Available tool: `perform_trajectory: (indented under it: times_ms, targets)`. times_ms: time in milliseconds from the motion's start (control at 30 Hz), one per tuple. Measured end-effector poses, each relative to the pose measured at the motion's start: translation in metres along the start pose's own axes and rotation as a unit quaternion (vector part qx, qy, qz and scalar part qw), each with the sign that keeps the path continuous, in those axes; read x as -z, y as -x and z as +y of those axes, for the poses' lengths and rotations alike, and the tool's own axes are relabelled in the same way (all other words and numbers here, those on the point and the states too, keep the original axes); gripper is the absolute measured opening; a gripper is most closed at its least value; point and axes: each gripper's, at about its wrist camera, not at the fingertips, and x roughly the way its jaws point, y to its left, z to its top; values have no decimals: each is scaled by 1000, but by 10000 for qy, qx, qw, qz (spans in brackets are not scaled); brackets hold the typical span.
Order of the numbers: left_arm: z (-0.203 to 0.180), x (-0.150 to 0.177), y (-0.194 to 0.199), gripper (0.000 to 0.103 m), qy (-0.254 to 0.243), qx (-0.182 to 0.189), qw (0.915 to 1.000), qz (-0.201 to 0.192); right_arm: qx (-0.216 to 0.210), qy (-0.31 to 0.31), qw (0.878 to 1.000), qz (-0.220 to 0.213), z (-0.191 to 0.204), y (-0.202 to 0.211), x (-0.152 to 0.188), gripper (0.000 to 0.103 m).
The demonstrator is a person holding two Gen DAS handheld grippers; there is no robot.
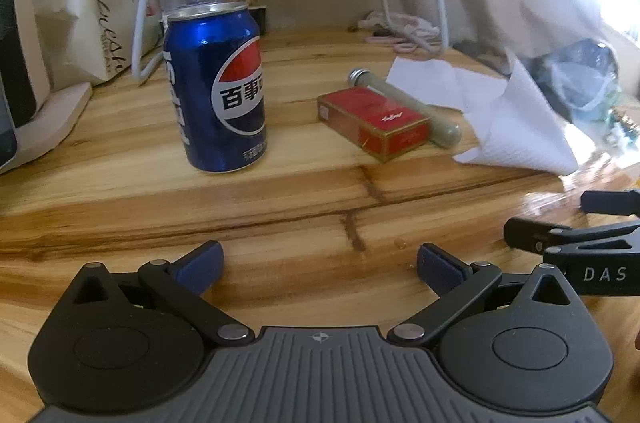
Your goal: Clean container
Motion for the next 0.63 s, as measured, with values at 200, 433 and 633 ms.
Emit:
perform_trajectory:
  times_ms: [200, 433, 633]
  targets:
    - [-2, 0, 0, 103, 244, -313, 9992, -3, -68, -14, 10000, -21, -1, -2, -1, 103]
    - [0, -3, -4, 103, 284, -360, 9989, -5, -70, -5, 10000, -14, 0, -2, -1, 103]
    - [-1, -4, -5, 103, 239, -341, 9991, -5, -69, -9, 10000, -14, 0, -2, -1, 103]
